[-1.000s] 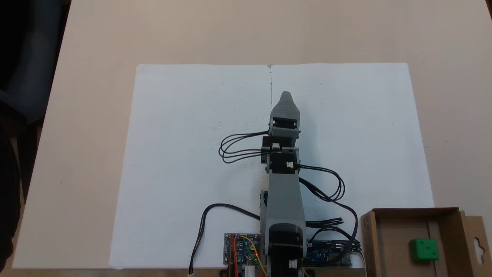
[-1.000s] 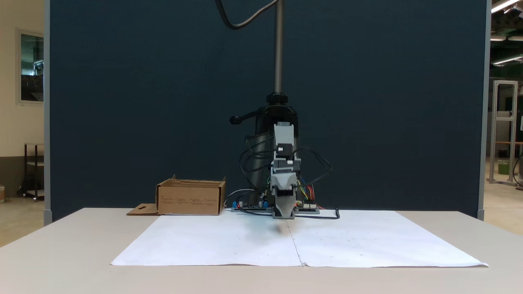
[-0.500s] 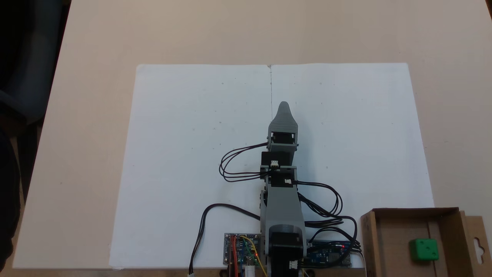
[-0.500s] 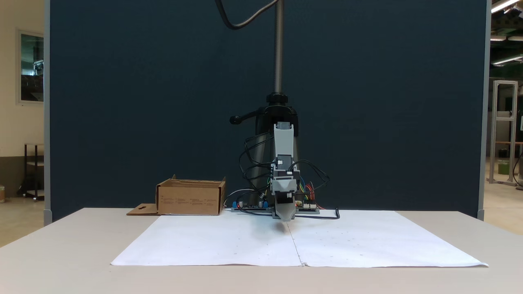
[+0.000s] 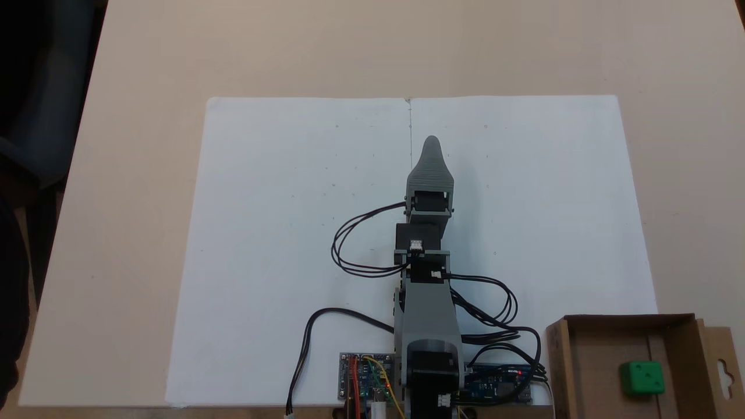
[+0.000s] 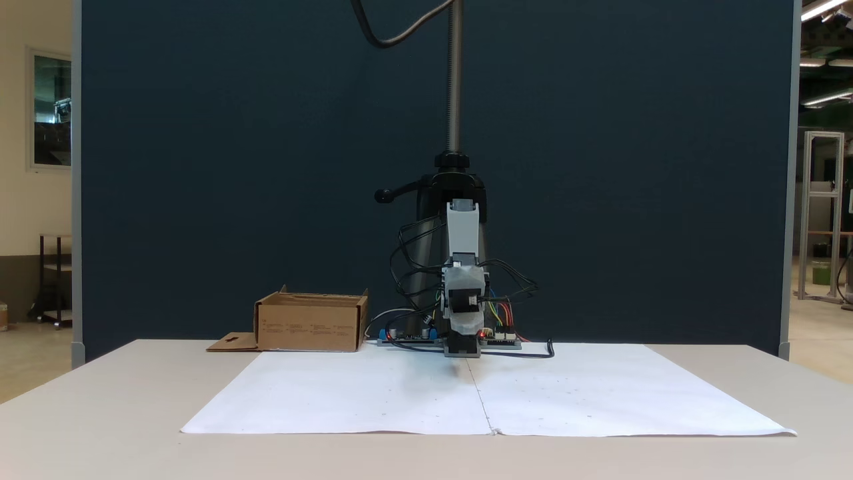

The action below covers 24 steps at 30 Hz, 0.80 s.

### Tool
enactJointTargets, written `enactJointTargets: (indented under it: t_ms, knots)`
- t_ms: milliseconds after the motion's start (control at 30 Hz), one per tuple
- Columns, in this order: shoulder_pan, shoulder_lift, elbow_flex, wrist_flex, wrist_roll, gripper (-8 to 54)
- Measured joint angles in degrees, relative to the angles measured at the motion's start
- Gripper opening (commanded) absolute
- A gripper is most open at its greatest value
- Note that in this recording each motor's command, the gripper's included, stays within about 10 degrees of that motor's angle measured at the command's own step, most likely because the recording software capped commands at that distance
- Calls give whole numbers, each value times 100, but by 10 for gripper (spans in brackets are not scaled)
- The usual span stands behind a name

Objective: Grasp a green dice and put it in the bin.

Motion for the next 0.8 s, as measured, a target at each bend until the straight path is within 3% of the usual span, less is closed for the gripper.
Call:
enactJointTargets:
  t_ms: [800]
  knots:
    - [0, 0, 0, -1819, 0, 448]
